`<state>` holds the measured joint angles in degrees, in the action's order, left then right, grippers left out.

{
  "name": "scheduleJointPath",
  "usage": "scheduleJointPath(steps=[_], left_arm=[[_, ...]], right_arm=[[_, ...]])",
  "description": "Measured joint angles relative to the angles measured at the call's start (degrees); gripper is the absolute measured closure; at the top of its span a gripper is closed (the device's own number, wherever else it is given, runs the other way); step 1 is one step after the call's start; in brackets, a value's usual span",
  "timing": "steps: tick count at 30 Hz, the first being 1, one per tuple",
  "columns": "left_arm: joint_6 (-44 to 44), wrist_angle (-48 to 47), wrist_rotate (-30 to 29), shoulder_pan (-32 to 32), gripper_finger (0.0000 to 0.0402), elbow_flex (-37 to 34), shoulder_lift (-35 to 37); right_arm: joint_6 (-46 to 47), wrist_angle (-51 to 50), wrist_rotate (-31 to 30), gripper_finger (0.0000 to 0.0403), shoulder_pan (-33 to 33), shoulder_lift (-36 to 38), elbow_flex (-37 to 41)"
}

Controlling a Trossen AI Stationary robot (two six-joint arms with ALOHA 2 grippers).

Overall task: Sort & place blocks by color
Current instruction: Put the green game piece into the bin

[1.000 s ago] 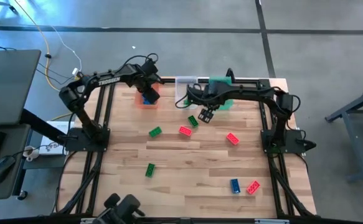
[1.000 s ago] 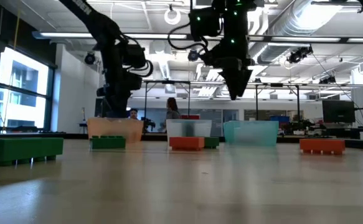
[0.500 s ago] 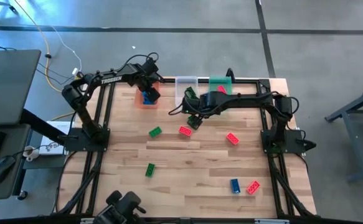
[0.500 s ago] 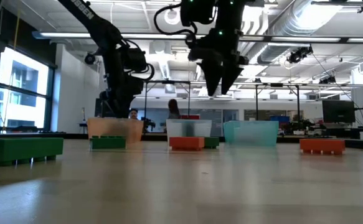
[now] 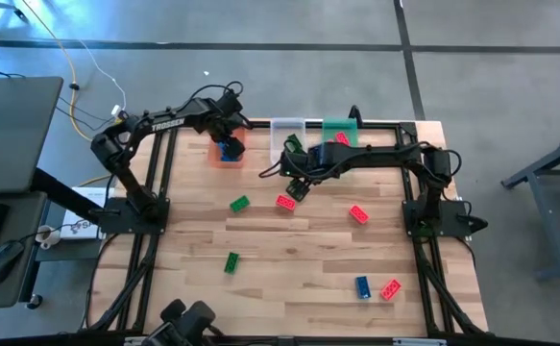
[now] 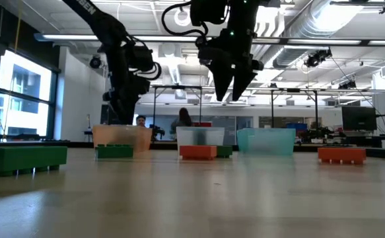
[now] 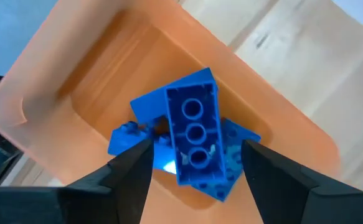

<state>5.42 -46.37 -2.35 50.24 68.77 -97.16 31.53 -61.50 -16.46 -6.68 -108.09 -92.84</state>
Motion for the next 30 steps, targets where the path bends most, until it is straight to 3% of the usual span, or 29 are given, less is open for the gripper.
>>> scheduleJointPath(steps=[5,16,21,30], left_arm=[[-0.32,-2.97,-0.02,-2.07,0.0174,0.0,3.85],[-2.41,-10.48,-0.76,-11.76,0.0174,-0.29,12.8],[-4.38,-10.79,-1.38,-15.73,0.0174,-5.32,18.88],[-11.55,-10.29,-3.28,-21.56,0.0174,-13.5,30.33]], right_arm=[[-1.79,0.1,3.58,0.0116,-0.32,0.0,0.0],[-3.48,0.76,4.91,0.0116,-1.79,-0.05,0.0],[-3.5,2.74,8.46,0.0116,-2.77,-2.64,-0.09],[-1.99,4.53,8.41,0.0116,-2.82,-5.87,-0.09]])
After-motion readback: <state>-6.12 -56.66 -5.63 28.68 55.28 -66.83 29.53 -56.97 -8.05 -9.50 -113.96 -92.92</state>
